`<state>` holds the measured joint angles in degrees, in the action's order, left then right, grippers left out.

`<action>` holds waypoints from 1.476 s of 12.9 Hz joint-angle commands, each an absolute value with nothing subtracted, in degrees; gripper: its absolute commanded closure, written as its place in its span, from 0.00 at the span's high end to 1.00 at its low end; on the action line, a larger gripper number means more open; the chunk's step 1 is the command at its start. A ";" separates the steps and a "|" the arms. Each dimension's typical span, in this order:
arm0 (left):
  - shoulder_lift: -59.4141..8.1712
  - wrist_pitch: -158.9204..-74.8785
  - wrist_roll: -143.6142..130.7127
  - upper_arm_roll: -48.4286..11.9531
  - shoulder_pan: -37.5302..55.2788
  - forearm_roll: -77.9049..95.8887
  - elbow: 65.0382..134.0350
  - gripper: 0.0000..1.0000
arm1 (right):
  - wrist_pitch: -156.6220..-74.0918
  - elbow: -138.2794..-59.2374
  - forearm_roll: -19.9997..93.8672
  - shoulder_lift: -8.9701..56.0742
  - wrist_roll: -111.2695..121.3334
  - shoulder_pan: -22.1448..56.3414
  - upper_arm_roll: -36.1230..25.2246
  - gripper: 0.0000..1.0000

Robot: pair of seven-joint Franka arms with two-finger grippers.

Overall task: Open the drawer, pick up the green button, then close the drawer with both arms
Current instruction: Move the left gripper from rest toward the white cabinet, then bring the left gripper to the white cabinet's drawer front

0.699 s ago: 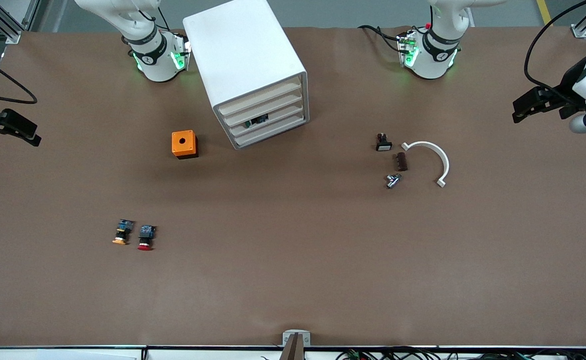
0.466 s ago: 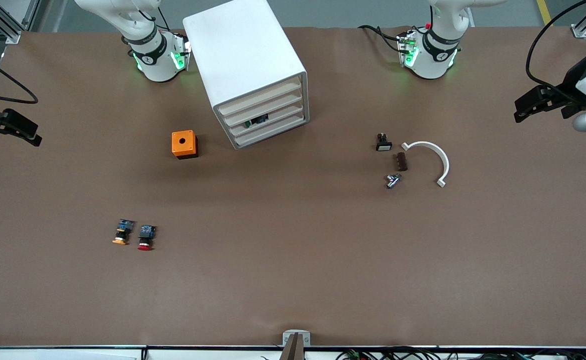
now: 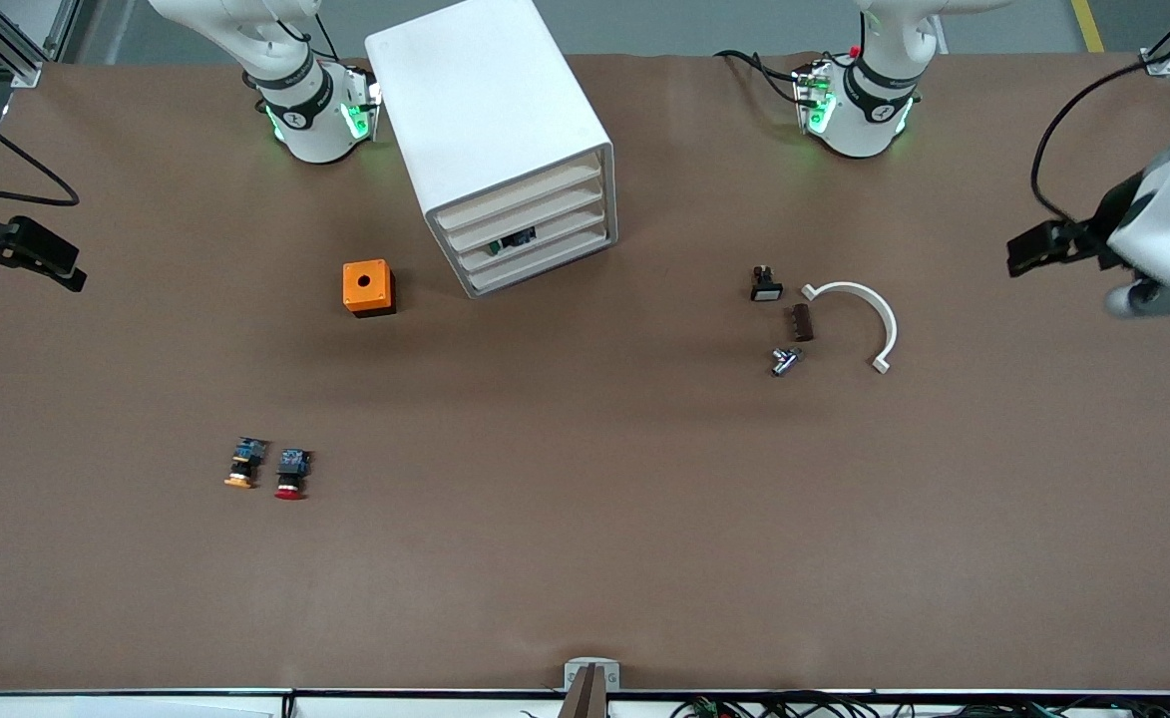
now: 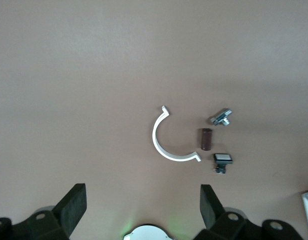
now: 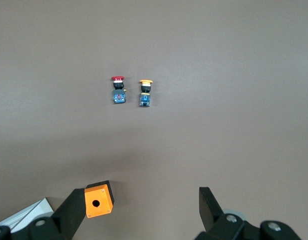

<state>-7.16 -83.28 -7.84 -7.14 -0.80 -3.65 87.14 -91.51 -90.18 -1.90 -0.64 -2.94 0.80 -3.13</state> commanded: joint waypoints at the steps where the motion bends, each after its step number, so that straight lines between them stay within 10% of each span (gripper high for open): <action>1: -15.88 -84.54 -10.87 -7.91 2.62 -5.19 84.46 1.00 | -90.62 -89.21 -2.37 -0.44 -2.55 0.88 -2.99 1.00; 19: -38.32 -91.32 -92.92 -8.17 17.66 15.97 79.01 1.00 | -90.62 -89.30 -2.29 -0.44 -2.64 1.23 -3.08 1.00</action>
<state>-37.15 -92.09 -83.17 -8.51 16.39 12.66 80.68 -91.33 -90.12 -1.90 -0.64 -2.94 0.97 -3.05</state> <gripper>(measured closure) 0.000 0.000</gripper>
